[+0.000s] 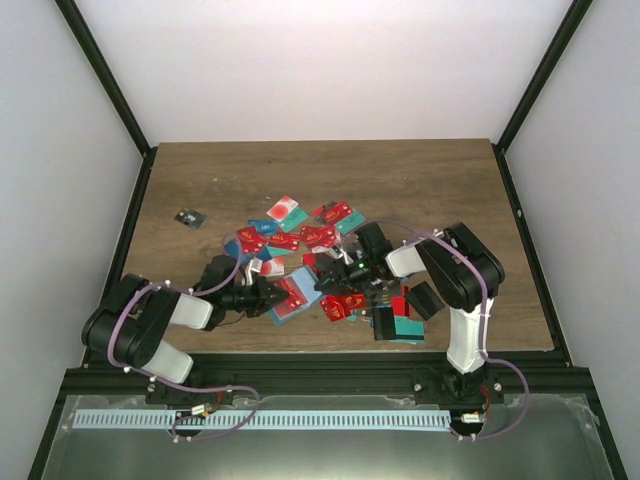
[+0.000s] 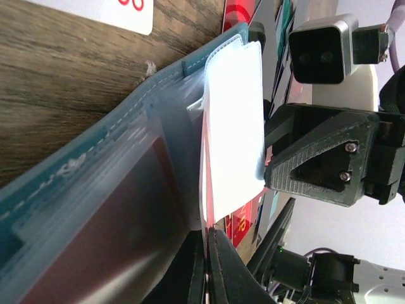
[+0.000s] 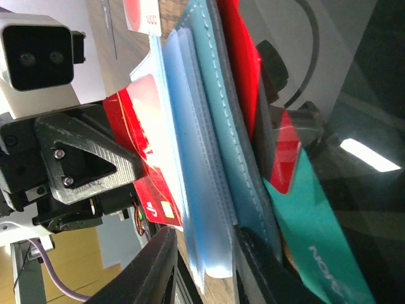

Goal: Put the credit cards into the card holder
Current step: Insert the credit card into the card holder.

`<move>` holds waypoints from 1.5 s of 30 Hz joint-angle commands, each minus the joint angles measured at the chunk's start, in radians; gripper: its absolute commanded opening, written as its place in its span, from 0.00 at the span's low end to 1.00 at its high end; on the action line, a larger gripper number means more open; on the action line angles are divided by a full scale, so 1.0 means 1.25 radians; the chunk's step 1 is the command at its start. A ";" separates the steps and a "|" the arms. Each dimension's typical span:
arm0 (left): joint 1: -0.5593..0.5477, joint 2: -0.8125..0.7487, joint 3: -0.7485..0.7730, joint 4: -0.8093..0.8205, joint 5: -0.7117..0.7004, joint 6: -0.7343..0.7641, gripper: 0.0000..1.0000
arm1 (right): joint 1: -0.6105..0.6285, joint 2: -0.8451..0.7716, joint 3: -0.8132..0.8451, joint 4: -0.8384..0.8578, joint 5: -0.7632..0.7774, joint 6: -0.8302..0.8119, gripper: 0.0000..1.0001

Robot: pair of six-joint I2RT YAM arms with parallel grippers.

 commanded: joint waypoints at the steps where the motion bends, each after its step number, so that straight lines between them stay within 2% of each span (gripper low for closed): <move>1: 0.008 -0.017 0.000 -0.030 -0.043 0.031 0.04 | 0.011 0.026 0.022 -0.031 0.002 -0.017 0.24; 8: 0.008 0.008 -0.015 0.033 -0.032 0.007 0.04 | 0.011 0.034 0.025 -0.042 0.001 -0.024 0.06; 12: 0.009 -0.004 -0.015 0.013 -0.038 0.016 0.04 | 0.011 0.032 0.024 -0.062 0.013 -0.034 0.01; 18: 0.008 -0.030 -0.018 -0.031 -0.060 0.032 0.04 | 0.011 0.029 0.018 -0.077 0.025 -0.043 0.01; 37: -0.025 0.090 0.024 0.083 -0.044 -0.003 0.04 | 0.011 0.038 0.025 -0.102 0.010 -0.063 0.01; 45: -0.035 0.107 0.031 0.056 -0.030 0.018 0.04 | 0.011 -0.004 0.092 -0.290 0.080 -0.167 0.16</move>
